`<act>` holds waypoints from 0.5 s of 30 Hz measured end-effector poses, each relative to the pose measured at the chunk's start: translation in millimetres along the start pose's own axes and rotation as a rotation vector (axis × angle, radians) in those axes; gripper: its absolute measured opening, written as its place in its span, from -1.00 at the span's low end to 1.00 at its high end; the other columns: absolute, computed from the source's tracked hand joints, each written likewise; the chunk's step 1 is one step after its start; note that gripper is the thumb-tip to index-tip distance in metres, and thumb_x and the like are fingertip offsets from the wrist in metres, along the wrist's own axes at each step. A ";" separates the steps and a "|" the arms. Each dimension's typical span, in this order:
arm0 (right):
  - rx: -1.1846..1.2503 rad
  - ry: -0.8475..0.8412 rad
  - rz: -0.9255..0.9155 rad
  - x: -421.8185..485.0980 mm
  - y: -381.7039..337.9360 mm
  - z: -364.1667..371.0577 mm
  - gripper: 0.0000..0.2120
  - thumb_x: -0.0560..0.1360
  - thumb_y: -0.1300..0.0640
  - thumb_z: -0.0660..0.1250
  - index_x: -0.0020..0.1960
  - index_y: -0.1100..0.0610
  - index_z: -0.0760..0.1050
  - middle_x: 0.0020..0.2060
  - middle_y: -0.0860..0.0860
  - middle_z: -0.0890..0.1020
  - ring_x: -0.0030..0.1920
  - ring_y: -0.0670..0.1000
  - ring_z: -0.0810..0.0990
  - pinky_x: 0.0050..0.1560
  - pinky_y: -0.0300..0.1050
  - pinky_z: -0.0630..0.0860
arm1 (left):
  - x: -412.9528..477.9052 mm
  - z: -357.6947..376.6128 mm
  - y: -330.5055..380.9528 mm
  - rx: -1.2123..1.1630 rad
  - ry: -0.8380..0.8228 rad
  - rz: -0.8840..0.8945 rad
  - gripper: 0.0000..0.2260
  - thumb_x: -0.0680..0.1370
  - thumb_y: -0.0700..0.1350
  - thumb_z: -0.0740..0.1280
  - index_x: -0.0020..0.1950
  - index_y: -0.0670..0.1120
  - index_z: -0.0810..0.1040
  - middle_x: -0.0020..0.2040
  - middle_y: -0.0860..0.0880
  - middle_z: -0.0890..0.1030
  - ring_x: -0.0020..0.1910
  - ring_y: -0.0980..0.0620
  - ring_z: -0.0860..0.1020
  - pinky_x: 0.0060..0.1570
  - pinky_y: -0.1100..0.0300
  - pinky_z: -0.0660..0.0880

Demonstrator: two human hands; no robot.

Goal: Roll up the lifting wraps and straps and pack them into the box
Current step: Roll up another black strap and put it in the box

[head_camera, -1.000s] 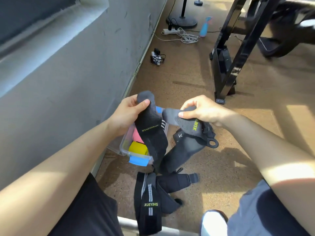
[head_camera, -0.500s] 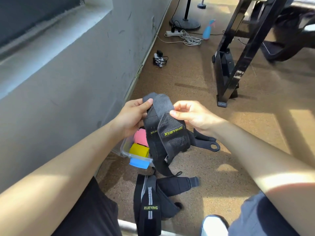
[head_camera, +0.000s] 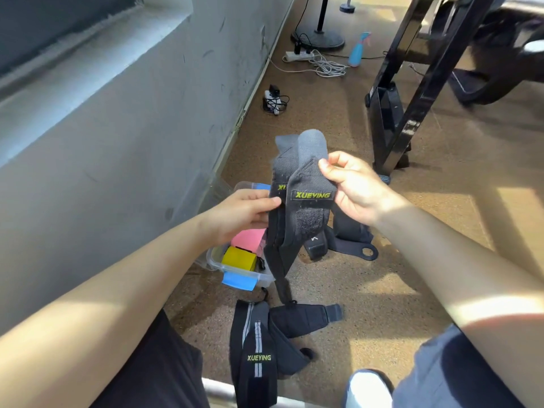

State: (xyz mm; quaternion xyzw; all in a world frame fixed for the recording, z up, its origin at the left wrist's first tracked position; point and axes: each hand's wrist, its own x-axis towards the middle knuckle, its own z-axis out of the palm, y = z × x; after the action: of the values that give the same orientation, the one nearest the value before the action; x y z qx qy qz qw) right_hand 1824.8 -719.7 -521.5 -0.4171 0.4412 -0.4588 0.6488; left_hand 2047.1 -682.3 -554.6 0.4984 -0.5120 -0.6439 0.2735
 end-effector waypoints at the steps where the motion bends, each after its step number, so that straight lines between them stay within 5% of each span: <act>1: 0.004 0.007 -0.004 0.3 -0.7 -0.9 -0.83 0.65 0.33 0.24 -0.10 0.17 0.49 -0.11 0.11 0.66 -0.10 0.02 0.67 0.09 -0.07 0.62 | 0.3 1.1 -0.9 0.002 0.019 0.010 -0.70 0.70 -0.10 0.24 0.28 -0.27 0.60 0.13 -0.15 0.72 0.06 -0.05 0.68 0.22 0.08 0.58; 4: -0.104 0.133 -0.040 5.7 2.8 -6.3 -0.80 0.62 0.33 0.31 -0.13 0.10 0.51 -0.12 0.06 0.65 -0.07 0.02 0.63 0.19 0.01 0.56 | 4.7 0.4 -5.2 -0.023 0.115 0.020 -0.66 0.70 -0.06 0.25 0.17 -0.33 0.61 -0.02 -0.14 0.70 -0.07 -0.02 0.66 0.03 0.10 0.61; 8: -0.259 0.364 -0.109 15.7 -5.5 -25.0 -0.81 0.58 0.31 0.38 -0.08 0.03 0.56 -0.01 0.05 0.63 0.07 0.02 0.57 0.40 0.07 0.47 | 6.3 -7.4 -8.4 -0.054 0.278 -0.016 -0.71 0.71 -0.07 0.25 -0.17 -0.11 0.58 -0.30 0.01 0.62 -0.36 0.12 0.57 -0.36 0.31 0.50; 12: -0.439 0.124 -0.116 6.2 -21.0 -30.8 -0.84 0.54 0.34 0.42 -0.03 0.09 0.59 -0.11 0.03 0.65 -0.02 -0.05 0.60 0.14 -0.22 0.54 | 7.4 -20.0 -8.8 0.001 0.200 -0.009 -0.79 0.71 0.02 0.23 0.01 -0.03 0.60 -0.09 -0.11 0.54 -0.10 -0.02 0.53 -0.06 0.10 0.52; 15: -0.676 -0.103 -0.121 -2.5 -26.2 -28.0 -0.88 0.49 0.30 0.48 -0.04 0.11 0.66 -0.15 -0.01 0.71 -0.09 -0.10 0.66 0.08 -0.25 0.58 | 8.0 -21.5 -6.6 -0.004 0.070 -0.013 -0.82 0.72 -0.14 0.20 0.09 -0.05 0.60 -0.02 -0.05 0.62 0.02 -0.01 0.60 0.06 0.11 0.55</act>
State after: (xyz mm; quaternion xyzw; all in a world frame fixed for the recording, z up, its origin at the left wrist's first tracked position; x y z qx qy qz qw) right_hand 1791.6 -727.2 -503.6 -0.6564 0.5092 -0.3027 0.4671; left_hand 2065.1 -695.3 -563.2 0.5234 -0.4976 -0.6288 0.2881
